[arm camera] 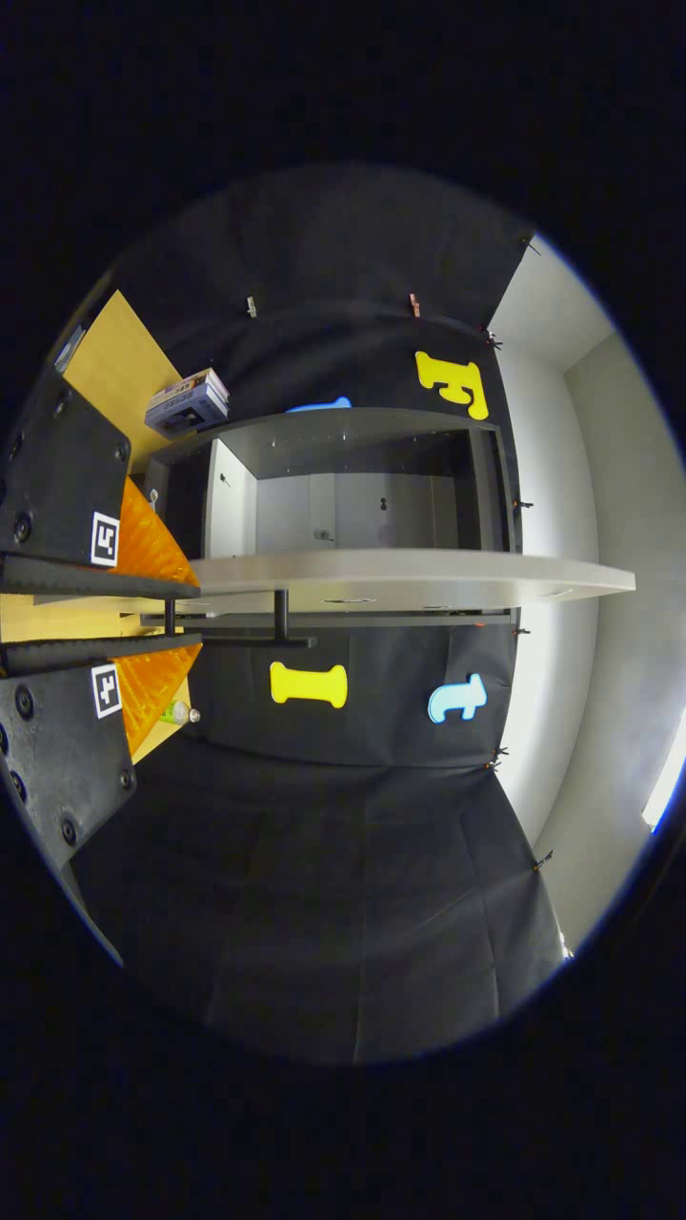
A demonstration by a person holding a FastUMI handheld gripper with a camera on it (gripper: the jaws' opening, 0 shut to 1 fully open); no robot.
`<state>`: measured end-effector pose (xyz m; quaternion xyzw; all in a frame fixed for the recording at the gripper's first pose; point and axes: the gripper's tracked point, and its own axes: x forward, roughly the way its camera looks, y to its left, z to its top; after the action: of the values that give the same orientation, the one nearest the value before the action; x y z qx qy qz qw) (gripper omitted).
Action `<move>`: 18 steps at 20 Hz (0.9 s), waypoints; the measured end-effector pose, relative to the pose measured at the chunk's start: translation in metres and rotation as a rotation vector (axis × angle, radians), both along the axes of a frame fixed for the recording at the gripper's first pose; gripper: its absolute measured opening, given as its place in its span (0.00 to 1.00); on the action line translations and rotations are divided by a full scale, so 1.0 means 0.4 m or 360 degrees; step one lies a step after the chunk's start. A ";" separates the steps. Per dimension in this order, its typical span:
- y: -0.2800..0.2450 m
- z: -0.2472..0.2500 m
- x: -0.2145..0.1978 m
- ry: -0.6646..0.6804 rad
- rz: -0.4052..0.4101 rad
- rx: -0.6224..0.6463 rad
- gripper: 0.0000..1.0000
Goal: Open the shoe cabinet door, grab the shoes and put them into the shoe cabinet, then close the shoe cabinet door.
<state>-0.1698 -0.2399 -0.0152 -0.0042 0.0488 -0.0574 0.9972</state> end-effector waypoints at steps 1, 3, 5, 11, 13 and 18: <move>-0.006 0.001 -0.014 -0.0011 -0.0011 -0.0012 0.23; -0.010 -0.015 -0.034 0.0005 -0.0013 -0.0027 0.23; 0.003 -0.044 -0.041 0.0053 0.0006 -0.0003 0.22; 0.121 -0.210 -0.032 0.0248 0.0174 0.0095 0.23; 0.173 -0.287 -0.026 0.0333 0.0231 0.0107 0.23; 0.307 -0.509 0.006 0.0594 0.0337 0.0149 0.23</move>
<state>-0.1672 -0.1171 -0.2188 0.0265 0.2344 0.0517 0.9704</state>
